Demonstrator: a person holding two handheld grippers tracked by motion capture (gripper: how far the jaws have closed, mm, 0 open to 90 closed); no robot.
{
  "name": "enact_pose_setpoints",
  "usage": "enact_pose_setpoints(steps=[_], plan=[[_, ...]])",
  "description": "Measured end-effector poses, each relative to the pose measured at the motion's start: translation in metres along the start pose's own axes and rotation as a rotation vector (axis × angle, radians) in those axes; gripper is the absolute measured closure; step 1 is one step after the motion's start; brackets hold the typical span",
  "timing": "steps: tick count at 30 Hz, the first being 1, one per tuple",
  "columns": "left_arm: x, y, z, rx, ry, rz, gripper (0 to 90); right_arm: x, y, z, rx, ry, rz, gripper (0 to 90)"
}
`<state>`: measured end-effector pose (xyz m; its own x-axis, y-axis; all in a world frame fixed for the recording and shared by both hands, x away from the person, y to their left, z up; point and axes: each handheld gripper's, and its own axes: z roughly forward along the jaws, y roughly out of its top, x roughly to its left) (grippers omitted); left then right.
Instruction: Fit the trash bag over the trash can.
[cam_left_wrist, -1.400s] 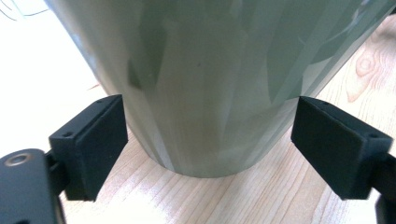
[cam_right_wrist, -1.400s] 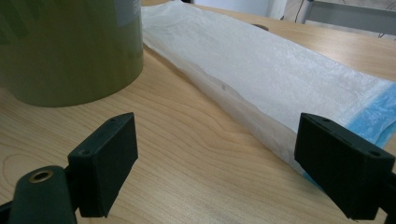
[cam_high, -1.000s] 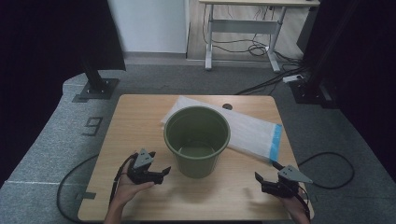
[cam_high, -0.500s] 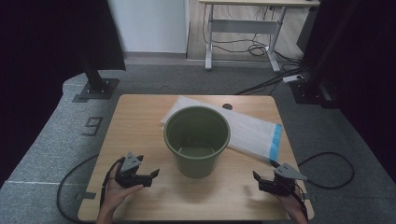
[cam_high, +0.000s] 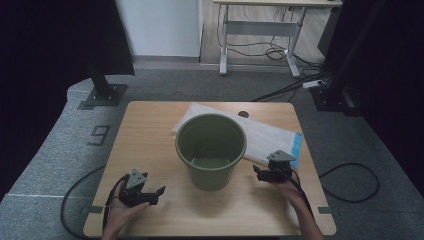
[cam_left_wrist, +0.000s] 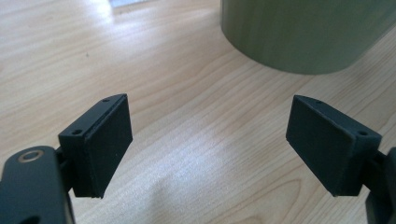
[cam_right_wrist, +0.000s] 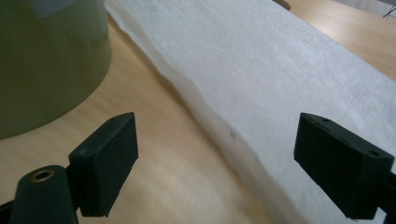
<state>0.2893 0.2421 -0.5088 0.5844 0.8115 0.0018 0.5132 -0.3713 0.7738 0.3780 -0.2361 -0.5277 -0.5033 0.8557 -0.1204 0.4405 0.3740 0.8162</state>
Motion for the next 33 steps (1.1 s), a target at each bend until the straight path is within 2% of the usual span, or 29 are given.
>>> enact_pose_setpoints(steps=[2,4,8,13,14,16,17,18,20,22,24,26,27,28,30,31,33], plan=[[-0.001,-0.001,0.002,0.014,0.002,0.001,14.3,0.0,0.002,0.005,-0.001,-0.012,-0.01,16.4],[-0.001,-0.001,0.003,0.016,-0.001,0.004,14.3,0.0,0.006,0.016,0.011,0.012,-0.017,19.4],[-0.001,-0.001,0.006,0.034,0.011,0.009,14.4,0.004,0.01,0.031,0.034,0.024,-0.045,29.2],[-0.002,-0.002,0.007,0.057,0.038,0.023,14.4,-0.003,0.004,0.046,0.074,0.032,-0.019,38.2],[-0.001,-0.002,0.006,0.054,0.037,0.018,14.4,-0.008,0.002,0.047,0.078,0.045,0.012,46.0],[-0.001,-0.001,0.007,0.051,0.034,0.013,14.4,-0.01,0.002,0.047,0.08,0.048,0.02,49.2],[-0.001,-0.001,0.007,0.05,0.032,0.01,14.4,-0.012,0.002,0.046,0.088,0.045,0.03,60.9],[-0.001,-0.001,0.008,0.051,0.028,0.009,14.4,-0.012,0.002,0.046,0.088,0.045,0.03,60.9],[-0.003,-0.001,0.009,0.053,0.022,0.014,14.4,-0.015,0.002,0.045,0.095,0.058,0.06,71.2],[-0.005,-0.001,0.011,0.057,0.012,0.017,14.4,-0.019,0.001,0.044,0.102,0.08,0.087,77.8],[-0.008,-0.001,0.013,0.058,0.001,0.021,14.4,-0.02,0.0,0.042,0.111,0.075,0.091,83.1],[-0.01,-0.001,0.015,0.068,-0.009,0.025,14.4,-0.02,-0.001,0.038,0.112,0.073,0.098,86.9],[-0.011,-0.001,0.017,0.073,-0.016,0.031,14.4,-0.019,-0.004,0.031,0.082,0.081,0.112,88.6],[-0.011,-0.001,0.017,0.073,-0.016,0.031,14.4,-0.019,-0.004,0.031,0.082,0.081,0.112,88.6],[-0.012,-0.001,0.018,0.08,-0.016,0.031,14.4,-0.016,-0.006,0.024,0.101,0.066,0.082,88.7],[-0.012,-0.001,0.018,0.08,-0.013,0.031,14.4,-0.015,-0.008,0.019,0.085,0.061,0.07,88.8],[-0.011,-0.001,0.016,0.073,-0.015,0.028,14.4,-0.013,-0.012,0.011,0.09,0.07,0.077,88.9]])
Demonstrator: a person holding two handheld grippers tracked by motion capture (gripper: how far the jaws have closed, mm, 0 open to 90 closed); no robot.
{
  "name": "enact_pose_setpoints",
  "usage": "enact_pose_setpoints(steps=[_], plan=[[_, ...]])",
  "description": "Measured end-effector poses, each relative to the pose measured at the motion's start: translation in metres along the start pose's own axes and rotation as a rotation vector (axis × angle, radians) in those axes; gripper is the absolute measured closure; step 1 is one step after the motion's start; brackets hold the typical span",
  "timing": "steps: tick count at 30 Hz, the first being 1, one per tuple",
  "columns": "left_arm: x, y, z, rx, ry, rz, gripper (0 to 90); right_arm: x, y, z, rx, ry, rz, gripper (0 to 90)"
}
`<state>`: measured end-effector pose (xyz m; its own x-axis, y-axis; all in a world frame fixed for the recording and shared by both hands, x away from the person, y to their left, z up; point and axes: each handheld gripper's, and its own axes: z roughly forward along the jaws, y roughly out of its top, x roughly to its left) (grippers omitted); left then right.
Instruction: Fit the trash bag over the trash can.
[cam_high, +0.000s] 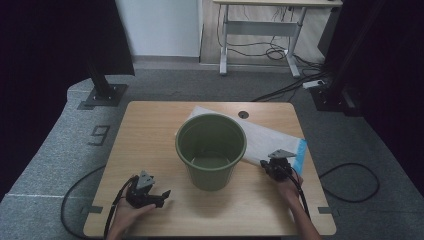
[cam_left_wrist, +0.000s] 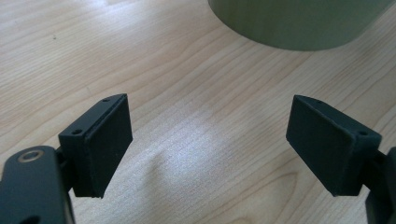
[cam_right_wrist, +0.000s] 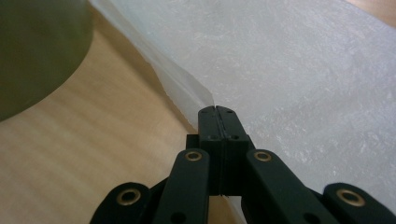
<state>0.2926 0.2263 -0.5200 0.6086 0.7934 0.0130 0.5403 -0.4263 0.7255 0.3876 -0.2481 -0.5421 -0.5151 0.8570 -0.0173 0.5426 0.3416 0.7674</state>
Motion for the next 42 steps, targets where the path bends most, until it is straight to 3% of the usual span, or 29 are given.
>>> enact_pose_setpoints(steps=[4,10,14,20,23,24,25,27,29,32,34,37,40,42], plan=[[0.003,-0.001,-0.008,-0.022,0.009,-0.016,14.4,0.003,-0.012,-0.019,-0.01,0.004,-0.007,88.9],[0.009,-0.005,-0.012,-0.039,0.005,-0.053,14.4,0.007,-0.038,-0.048,-0.002,0.0,0.02,88.9],[0.012,-0.007,-0.014,-0.043,0.006,-0.075,14.5,0.007,-0.061,-0.078,-0.004,-0.017,0.05,88.7],[0.014,-0.007,-0.013,-0.04,0.002,-0.078,14.5,-0.002,-0.075,-0.095,-0.022,-0.025,0.107,86.9],[0.014,-0.007,-0.012,-0.033,0.003,-0.072,14.5,-0.002,-0.071,-0.096,-0.035,-0.056,0.099,75.9],[0.014,-0.007,-0.012,-0.034,0.002,-0.072,14.5,0.001,-0.068,-0.095,-0.052,-0.056,0.094,67.5],[0.014,-0.007,-0.012,-0.034,0.002,-0.073,14.5,0.001,-0.068,-0.095,-0.052,-0.056,0.094,67.5],[0.014,-0.007,-0.012,-0.036,0.001,-0.076,14.5,0.005,-0.062,-0.092,-0.087,-0.033,0.096,58.5],[0.015,-0.007,-0.011,-0.038,-0.005,-0.081,14.5,0.015,-0.046,-0.082,-0.118,-0.012,0.058,51.6],[0.013,-0.007,-0.01,-0.037,-0.006,-0.079,14.5,0.024,-0.031,-0.07,-0.132,0.009,0.019,49.7],[0.012,-0.007,-0.009,-0.033,-0.008,-0.071,14.5,0.032,-0.014,-0.05,-0.107,0.047,-0.012,48.4],[0.012,-0.006,-0.009,-0.025,0.012,-0.059,14.5,0.041,0.003,-0.025,-0.084,0.068,-0.052,47.8],[0.012,-0.006,-0.01,-0.036,0.013,-0.067,14.7,0.046,0.016,0.002,-0.056,0.108,-0.054,46.3],[0.012,-0.006,-0.01,-0.035,0.013,-0.068,14.7,0.047,0.017,0.007,-0.05,0.107,-0.058,46.3]])
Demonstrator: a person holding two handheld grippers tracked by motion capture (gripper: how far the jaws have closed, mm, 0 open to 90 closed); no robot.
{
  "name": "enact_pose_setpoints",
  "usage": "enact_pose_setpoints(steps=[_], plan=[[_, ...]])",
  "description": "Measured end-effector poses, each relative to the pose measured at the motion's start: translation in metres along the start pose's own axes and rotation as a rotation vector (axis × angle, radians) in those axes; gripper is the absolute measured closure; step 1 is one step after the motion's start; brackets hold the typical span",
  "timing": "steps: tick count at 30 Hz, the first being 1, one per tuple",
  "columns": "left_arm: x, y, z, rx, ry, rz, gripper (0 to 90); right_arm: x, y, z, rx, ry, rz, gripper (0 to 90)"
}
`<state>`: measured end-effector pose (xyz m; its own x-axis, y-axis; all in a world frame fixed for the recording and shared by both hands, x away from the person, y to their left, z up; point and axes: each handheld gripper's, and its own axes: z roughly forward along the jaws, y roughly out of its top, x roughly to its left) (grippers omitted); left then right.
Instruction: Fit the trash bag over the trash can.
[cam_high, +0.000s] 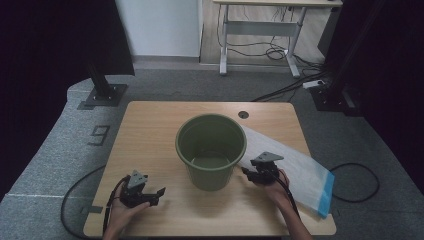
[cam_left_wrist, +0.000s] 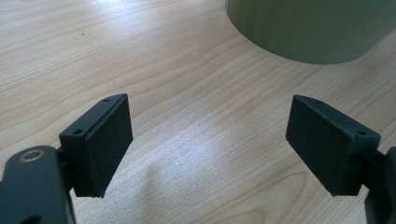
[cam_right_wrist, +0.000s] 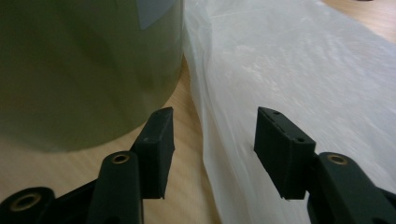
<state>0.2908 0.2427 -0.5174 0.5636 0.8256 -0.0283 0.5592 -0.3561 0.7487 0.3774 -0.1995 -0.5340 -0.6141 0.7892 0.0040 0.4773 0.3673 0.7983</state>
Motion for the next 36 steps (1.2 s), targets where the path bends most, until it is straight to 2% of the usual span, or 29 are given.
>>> enact_pose_setpoints(steps=[3,5,8,10,11,12,15,17,25,26,30,31,32,33,36], plan=[[0.0,0.0,0.0,-0.001,-0.006,0.002,14.7,-0.002,0.002,0.014,0.016,-0.002,0.013,47.8],[0.0,0.0,0.0,-0.003,-0.012,0.001,14.7,-0.003,0.003,0.016,0.015,-0.004,0.015,50.5],[-0.002,0.0,0.002,0.0,-0.014,0.002,14.7,-0.004,0.004,0.021,0.015,0.015,0.029,62.8],[-0.002,0.0,0.003,0.003,-0.013,0.007,14.7,-0.004,0.004,0.023,0.027,0.012,0.019,67.9],[-0.002,0.0,0.003,0.002,-0.013,0.006,14.7,-0.004,0.003,0.023,0.034,0.011,0.013,75.5],[-0.002,0.0,0.003,0.002,-0.011,0.005,14.7,-0.004,0.003,0.023,0.034,0.011,0.013,75.5],[-0.001,0.0,0.002,0.003,-0.001,-0.003,14.7,-0.006,0.002,0.02,0.027,0.025,0.028,87.7],[-0.001,-0.001,0.002,0.001,0.0,-0.006,14.7,-0.005,0.0,0.017,0.034,0.03,0.032,88.8],[0.001,-0.001,-0.001,-0.007,0.003,-0.013,14.8,0.001,-0.018,-0.007,0.065,0.035,0.035,88.9],[0.002,-0.001,-0.001,-0.007,0.005,-0.015,14.8,0.001,-0.023,-0.015,0.074,0.037,0.05,88.9],[0.002,-0.001,-0.001,-0.01,0.005,-0.021,14.9,0.002,-0.024,-0.021,0.071,0.032,0.032,86.8],[0.002,-0.001,-0.001,-0.009,0.005,-0.02,14.8,0.002,-0.023,-0.021,0.059,0.031,0.028,81.1],[0.002,-0.001,0.0,-0.007,0.006,-0.018,14.9,0.004,-0.017,-0.019,0.041,0.034,0.021,68.1],[0.001,-0.001,0.0,-0.004,0.006,-0.015,14.9,0.004,-0.017,-0.019,0.041,0.034,0.021,68.1],[0.001,-0.001,0.002,0.006,0.006,-0.01,14.9,0.009,-0.005,-0.007,-0.003,0.029,0.004,51.6]])
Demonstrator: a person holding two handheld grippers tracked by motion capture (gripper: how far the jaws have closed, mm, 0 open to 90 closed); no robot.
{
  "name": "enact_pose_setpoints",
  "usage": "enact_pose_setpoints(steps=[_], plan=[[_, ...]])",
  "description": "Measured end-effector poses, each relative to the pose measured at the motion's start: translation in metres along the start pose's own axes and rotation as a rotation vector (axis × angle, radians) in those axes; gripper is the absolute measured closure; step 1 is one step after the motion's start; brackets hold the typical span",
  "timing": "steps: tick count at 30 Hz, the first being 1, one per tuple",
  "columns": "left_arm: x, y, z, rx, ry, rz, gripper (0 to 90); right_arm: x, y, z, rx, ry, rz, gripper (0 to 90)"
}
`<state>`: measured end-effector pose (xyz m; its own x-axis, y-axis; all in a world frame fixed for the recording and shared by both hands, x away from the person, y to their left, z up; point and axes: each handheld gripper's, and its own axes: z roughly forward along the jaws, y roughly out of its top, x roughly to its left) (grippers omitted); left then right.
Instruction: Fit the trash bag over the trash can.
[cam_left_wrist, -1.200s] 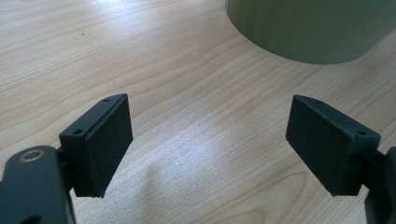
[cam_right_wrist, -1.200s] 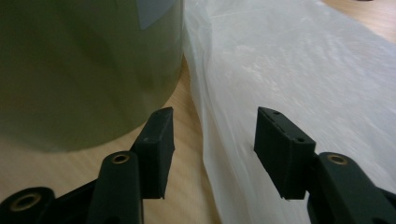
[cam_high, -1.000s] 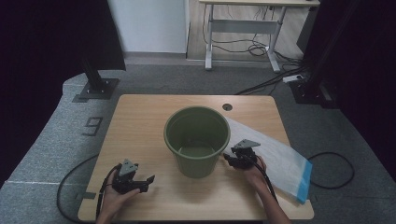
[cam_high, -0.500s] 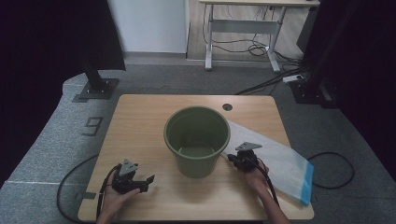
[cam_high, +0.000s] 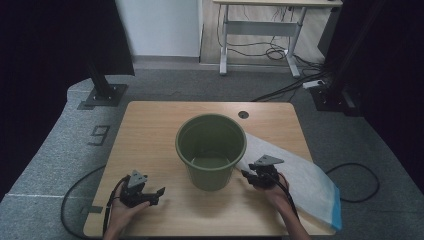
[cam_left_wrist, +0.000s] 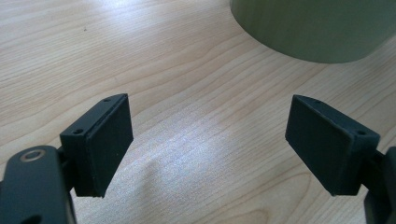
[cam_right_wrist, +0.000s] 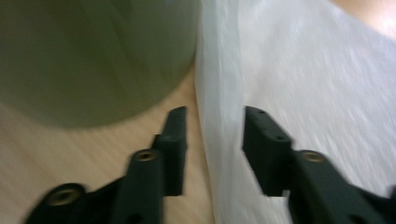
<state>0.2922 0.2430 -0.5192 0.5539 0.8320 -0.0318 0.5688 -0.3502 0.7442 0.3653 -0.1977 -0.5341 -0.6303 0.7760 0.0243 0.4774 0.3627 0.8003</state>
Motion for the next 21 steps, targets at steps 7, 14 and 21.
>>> enact_pose_setpoints(steps=[7,14,21], plan=[[0.001,0.0,-0.001,-0.003,0.004,-0.003,15.0,0.002,0.007,0.025,0.02,0.0,-0.009,50.4],[0.001,0.0,0.0,-0.003,0.006,-0.005,15.3,0.003,0.007,0.035,0.059,-0.014,-0.005,70.2],[0.001,0.0,0.001,0.004,0.005,-0.001,15.3,-0.007,0.005,0.028,0.025,-0.025,0.035,88.5]])
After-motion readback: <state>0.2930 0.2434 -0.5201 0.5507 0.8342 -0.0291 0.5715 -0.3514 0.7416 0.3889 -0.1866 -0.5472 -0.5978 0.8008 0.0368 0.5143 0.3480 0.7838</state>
